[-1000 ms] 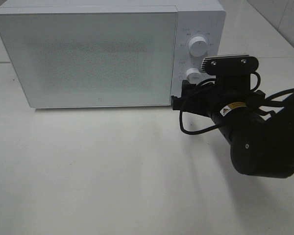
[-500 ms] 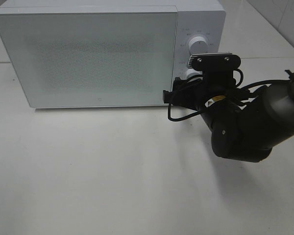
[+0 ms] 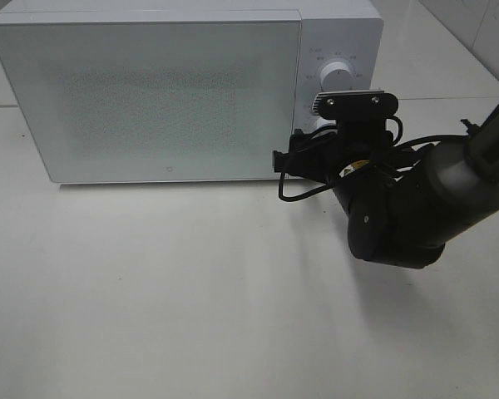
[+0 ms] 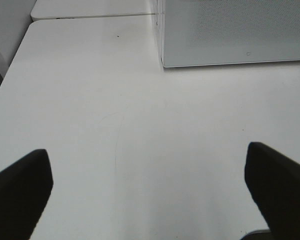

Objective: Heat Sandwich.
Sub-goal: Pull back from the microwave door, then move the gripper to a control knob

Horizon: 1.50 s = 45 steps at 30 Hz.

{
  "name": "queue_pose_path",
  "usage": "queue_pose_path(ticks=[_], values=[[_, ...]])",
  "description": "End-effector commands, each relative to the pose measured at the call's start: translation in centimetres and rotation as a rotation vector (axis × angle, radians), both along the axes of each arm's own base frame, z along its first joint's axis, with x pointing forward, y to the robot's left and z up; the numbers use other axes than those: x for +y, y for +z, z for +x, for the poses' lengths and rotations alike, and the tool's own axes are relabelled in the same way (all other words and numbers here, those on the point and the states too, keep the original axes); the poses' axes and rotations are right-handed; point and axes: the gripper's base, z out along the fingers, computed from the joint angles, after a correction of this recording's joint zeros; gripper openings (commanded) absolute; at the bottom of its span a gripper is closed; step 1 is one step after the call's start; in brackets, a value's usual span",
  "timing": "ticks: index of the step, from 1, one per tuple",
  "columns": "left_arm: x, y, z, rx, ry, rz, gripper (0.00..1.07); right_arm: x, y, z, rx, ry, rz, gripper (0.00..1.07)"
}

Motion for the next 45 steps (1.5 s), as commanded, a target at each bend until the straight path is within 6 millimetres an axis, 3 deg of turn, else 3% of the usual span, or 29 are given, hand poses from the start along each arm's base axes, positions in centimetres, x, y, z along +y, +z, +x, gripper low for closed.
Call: queue_pose_path(ticks=[1, 11, 16, 20, 21, 23, 27, 45], values=[[-0.07, -0.10, -0.37, -0.023, 0.000, -0.012, 1.01, -0.03, 0.51, 0.33, -0.035, 0.006, -0.030, 0.76], [-0.07, -0.10, -0.37, -0.023, 0.000, -0.012, 1.01, -0.09, 0.78, 0.39, -0.065, 0.001, -0.042, 0.73], [-0.07, -0.10, -0.37, -0.023, 0.000, -0.012, 1.01, -0.09, 0.75, 0.38, -0.063, 0.002, -0.042, 0.62], [-0.07, -0.10, -0.37, -0.023, 0.000, -0.012, 1.01, -0.06, 0.64, 0.36, -0.050, 0.005, -0.042, 0.34], [-0.07, -0.10, -0.37, -0.023, 0.000, -0.012, 1.01, -0.06, 0.64, 0.36, -0.050, 0.005, -0.042, 0.34], [-0.07, -0.10, -0.37, -0.023, 0.000, -0.012, 1.01, -0.06, 0.64, 0.36, -0.050, 0.005, -0.042, 0.17], [-0.07, -0.10, -0.37, -0.023, 0.000, -0.012, 1.01, -0.06, 0.64, 0.36, -0.050, 0.005, -0.042, 0.05], [-0.07, -0.10, -0.37, -0.023, 0.000, -0.012, 1.01, -0.06, 0.65, 0.36, -0.050, 0.000, -0.022, 0.07]])
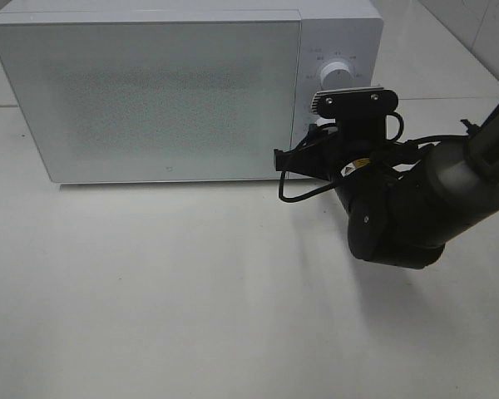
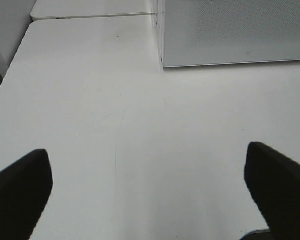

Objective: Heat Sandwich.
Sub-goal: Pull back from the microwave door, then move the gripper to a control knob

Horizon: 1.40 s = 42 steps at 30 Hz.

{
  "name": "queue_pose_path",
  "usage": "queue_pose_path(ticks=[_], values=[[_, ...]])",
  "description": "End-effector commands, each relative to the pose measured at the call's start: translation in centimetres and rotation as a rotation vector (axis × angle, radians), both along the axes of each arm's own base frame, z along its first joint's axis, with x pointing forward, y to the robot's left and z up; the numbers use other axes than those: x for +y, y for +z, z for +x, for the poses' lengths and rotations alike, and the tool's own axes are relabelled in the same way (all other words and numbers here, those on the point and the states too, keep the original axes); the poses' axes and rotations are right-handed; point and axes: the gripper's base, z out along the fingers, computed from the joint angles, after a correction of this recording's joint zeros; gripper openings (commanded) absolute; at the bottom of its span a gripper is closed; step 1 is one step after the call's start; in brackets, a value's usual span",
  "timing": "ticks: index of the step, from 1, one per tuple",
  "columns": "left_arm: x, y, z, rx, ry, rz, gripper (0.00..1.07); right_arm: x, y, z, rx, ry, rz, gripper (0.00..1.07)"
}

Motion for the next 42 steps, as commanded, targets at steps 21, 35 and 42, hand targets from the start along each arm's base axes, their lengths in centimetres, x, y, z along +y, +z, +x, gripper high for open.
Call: queue_pose_path(ticks=[21, 35, 42], values=[[-0.07, -0.10, -0.37, -0.023, 0.000, -0.012, 1.01, -0.02, 0.58, 0.33, -0.007, -0.141, 0.740, 0.08], [-0.07, -0.10, -0.37, -0.023, 0.000, -0.012, 1.01, 0.23, 1.23, 0.40, -0.029, -0.165, 1.232, 0.08], [-0.07, -0.10, -0.37, -0.023, 0.000, -0.012, 1.01, 0.22, 1.22, 0.41, -0.017, -0.192, 1.385, 0.09]])
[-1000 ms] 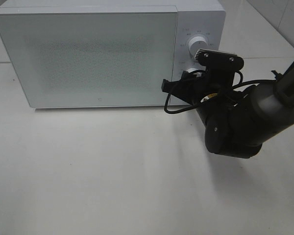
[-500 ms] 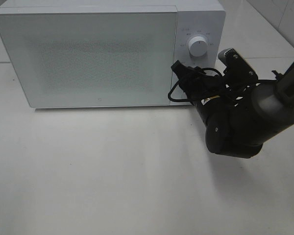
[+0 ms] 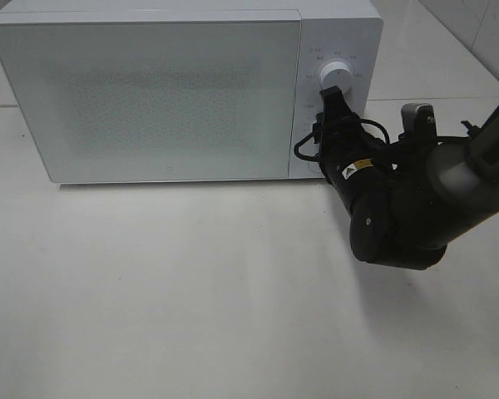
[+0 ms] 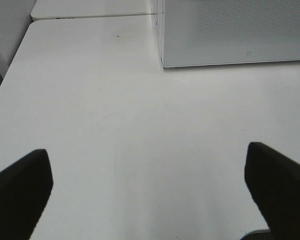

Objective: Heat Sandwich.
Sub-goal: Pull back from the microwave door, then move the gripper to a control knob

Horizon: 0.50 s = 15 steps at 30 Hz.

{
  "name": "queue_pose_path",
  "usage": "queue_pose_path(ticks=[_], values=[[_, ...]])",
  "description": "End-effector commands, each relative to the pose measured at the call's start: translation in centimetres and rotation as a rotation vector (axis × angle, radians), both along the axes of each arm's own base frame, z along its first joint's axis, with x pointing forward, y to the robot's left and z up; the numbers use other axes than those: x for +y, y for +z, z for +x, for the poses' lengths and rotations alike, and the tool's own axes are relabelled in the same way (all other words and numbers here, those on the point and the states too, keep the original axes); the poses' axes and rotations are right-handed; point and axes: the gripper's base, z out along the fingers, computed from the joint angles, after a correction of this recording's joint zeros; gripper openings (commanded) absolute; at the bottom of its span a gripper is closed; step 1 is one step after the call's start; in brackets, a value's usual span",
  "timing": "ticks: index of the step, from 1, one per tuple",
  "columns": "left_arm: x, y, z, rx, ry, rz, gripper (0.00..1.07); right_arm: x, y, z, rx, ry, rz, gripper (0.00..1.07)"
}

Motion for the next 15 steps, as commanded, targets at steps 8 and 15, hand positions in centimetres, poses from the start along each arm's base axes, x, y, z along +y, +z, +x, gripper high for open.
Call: queue_pose_path(ticks=[8, 15], values=[[-0.07, -0.10, -0.37, -0.023, 0.000, -0.012, 1.01, 0.24, 1.33, 0.37, -0.095, -0.032, 0.326, 0.09], [-0.07, -0.10, -0.37, -0.023, 0.000, -0.012, 1.01, 0.20, 1.51, 0.39, -0.115, -0.035, 0.339, 0.10]])
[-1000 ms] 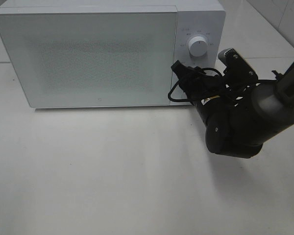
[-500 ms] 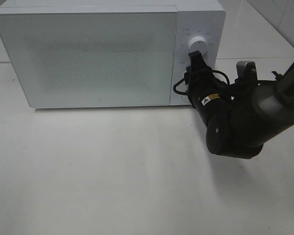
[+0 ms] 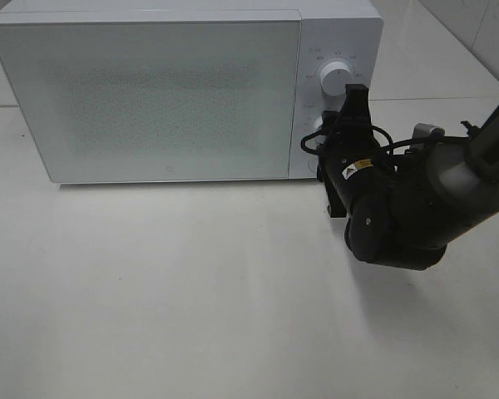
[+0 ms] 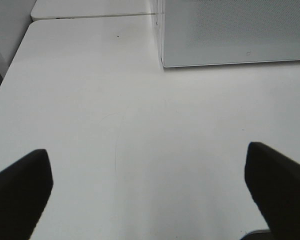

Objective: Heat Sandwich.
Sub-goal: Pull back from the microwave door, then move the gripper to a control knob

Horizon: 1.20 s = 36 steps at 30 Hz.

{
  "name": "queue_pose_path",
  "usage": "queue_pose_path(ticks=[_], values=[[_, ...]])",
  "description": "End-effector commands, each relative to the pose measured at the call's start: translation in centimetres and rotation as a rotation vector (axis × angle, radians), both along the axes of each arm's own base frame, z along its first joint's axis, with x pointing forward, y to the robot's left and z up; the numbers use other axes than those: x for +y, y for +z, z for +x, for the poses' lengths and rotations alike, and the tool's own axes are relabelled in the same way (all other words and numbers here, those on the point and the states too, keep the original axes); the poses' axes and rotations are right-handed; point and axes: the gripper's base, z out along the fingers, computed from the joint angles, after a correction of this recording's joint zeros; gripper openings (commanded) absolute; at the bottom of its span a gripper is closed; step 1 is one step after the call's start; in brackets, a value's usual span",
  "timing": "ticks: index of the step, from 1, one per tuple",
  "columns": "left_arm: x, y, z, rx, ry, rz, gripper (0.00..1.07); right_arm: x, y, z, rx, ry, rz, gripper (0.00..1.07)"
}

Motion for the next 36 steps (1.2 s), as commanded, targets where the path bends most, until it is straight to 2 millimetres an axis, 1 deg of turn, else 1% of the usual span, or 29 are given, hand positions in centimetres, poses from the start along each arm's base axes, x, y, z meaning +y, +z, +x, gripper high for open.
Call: queue_pose_path(ticks=[1, 9, 14, 17, 18, 19, 21, 22, 23, 25, 26, 27, 30, 33, 36], values=[[-0.07, -0.10, -0.37, -0.023, 0.000, -0.012, 1.01, 0.22, 1.52, 0.39, -0.134, 0.009, 0.013, 0.10], [-0.07, -0.10, -0.37, -0.023, 0.000, -0.012, 1.01, 0.22, 1.54, 0.39, -0.138, 0.010, -0.004, 0.15], [-0.07, -0.10, -0.37, -0.023, 0.000, -0.012, 1.01, 0.21, 1.54, 0.39, -0.138, 0.009, -0.004, 0.22], [-0.07, -0.10, -0.37, -0.023, 0.000, -0.012, 1.01, 0.16, 1.53, 0.39, -0.137, 0.005, -0.016, 0.30], [-0.07, -0.10, -0.37, -0.023, 0.000, -0.012, 1.01, 0.16, 1.53, 0.39, -0.137, 0.005, -0.016, 0.30], [-0.07, -0.10, -0.37, -0.023, 0.000, -0.012, 1.01, 0.08, 1.51, 0.39, -0.135, -0.003, -0.015, 0.36], [-0.07, -0.10, -0.37, -0.023, 0.000, -0.012, 1.01, 0.01, 1.48, 0.38, -0.133, -0.010, -0.013, 0.43], [-0.07, -0.10, -0.37, -0.023, 0.000, -0.012, 1.01, 0.01, 1.48, 0.38, -0.133, -0.010, -0.013, 0.43], [-0.07, -0.10, -0.37, -0.023, 0.000, -0.012, 1.01, 0.00, 1.48, 0.38, -0.133, -0.012, -0.013, 0.51], [-0.07, -0.10, -0.37, -0.023, 0.000, -0.012, 1.01, -0.01, 1.48, 0.38, -0.133, -0.011, -0.023, 0.61], [-0.07, -0.10, -0.37, -0.023, 0.000, -0.012, 1.01, -0.01, 1.48, 0.38, -0.133, -0.011, -0.023, 0.61], [-0.07, -0.10, -0.37, -0.023, 0.000, -0.012, 1.01, -0.02, 1.46, 0.36, -0.132, -0.010, -0.033, 0.69], [-0.07, -0.10, -0.37, -0.023, 0.000, -0.012, 1.01, -0.02, 1.46, 0.36, -0.133, -0.009, -0.040, 0.81], [-0.07, -0.10, -0.37, -0.023, 0.000, -0.012, 1.01, -0.02, 1.46, 0.36, -0.133, -0.008, -0.047, 0.83], [-0.07, -0.10, -0.37, -0.023, 0.000, -0.012, 1.01, 0.01, 1.45, 0.35, -0.132, -0.003, -0.055, 0.82]])
